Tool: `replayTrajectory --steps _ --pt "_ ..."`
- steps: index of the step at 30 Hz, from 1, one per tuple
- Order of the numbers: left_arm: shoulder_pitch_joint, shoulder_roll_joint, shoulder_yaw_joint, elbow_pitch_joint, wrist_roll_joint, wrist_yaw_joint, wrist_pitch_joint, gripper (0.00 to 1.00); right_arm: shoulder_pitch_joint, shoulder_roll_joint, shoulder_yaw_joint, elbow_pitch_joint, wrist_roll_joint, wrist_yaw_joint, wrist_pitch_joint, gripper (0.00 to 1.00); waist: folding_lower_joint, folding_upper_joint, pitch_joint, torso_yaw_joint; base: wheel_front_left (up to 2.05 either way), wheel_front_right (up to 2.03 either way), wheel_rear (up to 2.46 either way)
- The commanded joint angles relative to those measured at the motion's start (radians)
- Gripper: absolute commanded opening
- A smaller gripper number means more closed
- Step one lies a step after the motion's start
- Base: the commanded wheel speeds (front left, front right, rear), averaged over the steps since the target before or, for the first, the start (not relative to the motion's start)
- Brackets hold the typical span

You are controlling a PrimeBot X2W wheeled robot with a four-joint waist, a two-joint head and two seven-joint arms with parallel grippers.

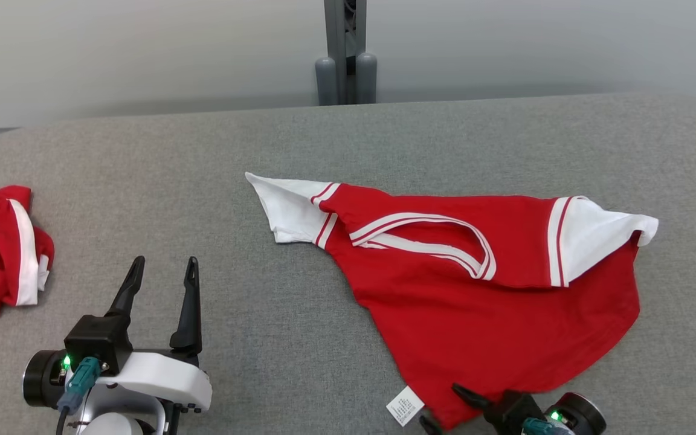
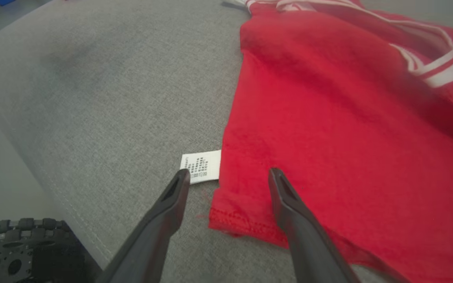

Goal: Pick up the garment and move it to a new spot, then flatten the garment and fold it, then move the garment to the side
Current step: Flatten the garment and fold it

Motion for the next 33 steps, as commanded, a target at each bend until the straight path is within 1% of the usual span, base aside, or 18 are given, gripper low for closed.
replayTrajectory --steps 1,3,7,8,9,10,14,19,26,28,33 --pt "-0.021 -0.006 0.002 0.008 -0.007 -0.007 -0.01 1.0 -0.031 -0.034 0.025 0.023 -0.022 0.0 0.005 1.0 0.0 0.0 0.018 0.009 0.0 0.0 0.0" --pt "-0.03 -0.009 0.003 0.015 -0.008 -0.011 -0.016 1.0 -0.051 -0.05 0.049 0.049 -0.046 0.0 0.017 1.0 0.0 0.0 0.03 0.01 0.0 0.0 0.0" --pt "-0.036 -0.012 0.003 0.026 -0.011 -0.014 -0.024 1.0 -0.082 -0.058 0.071 0.089 -0.059 0.0 0.019 1.0 0.0 0.0 0.045 0.008 0.0 0.0 0.0" --pt "-0.041 -0.014 0.003 0.03 -0.012 -0.016 -0.028 1.0 -0.089 -0.063 0.076 0.105 -0.064 0.0 0.023 0.67 0.0 0.0 0.048 0.007 0.0 0.0 0.0" --pt "-0.044 -0.016 0.004 0.032 -0.013 -0.016 -0.031 1.0 -0.095 -0.062 0.077 0.115 -0.064 0.0 0.019 0.39 0.0 0.0 0.051 0.004 0.0 0.0 0.0" --pt "-0.048 -0.018 0.005 0.033 -0.014 -0.015 -0.033 1.0 -0.1 -0.059 0.074 0.126 -0.058 0.0 0.018 0.0 0.0 0.0 0.056 0.001 0.0 0.0 0.0" --pt "-0.052 -0.021 0.009 0.043 -0.015 -0.016 -0.042 1.0 -0.117 -0.062 0.062 0.143 -0.041 0.0 0.011 0.0 0.0 0.0 0.071 -0.015 0.0 0.0 0.0" --pt "-0.07 -0.019 0.015 0.047 -0.015 -0.018 -0.051 1.0 -0.13 -0.105 0.026 0.126 -0.022 -0.001 0.011 0.0 0.0 0.0 0.092 -0.051 0.0 0.0 0.0" --pt "-0.089 -0.014 0.015 0.052 -0.01 -0.02 -0.054 1.0 -0.154 -0.214 -0.045 0.1 -0.014 -0.001 0.007 0.0 0.0 0.0 0.107 -0.089 0.0 0.0 0.0" --pt "-0.09 -0.012 0.013 0.053 -0.008 -0.021 -0.053 1.0 -0.168 -0.253 -0.059 0.11 -0.018 -0.001 0.007 0.0 0.0 0.0 0.109 -0.092 0.0 0.0 0.0" --pt "-0.1 -0.014 0.005 0.052 -0.008 -0.024 -0.051 1.0 -0.227 -0.327 -0.079 0.16 0.003 -0.001 -0.036 0.0 0.0 0.0 0.114 -0.088 0.0 0.0 0.0"
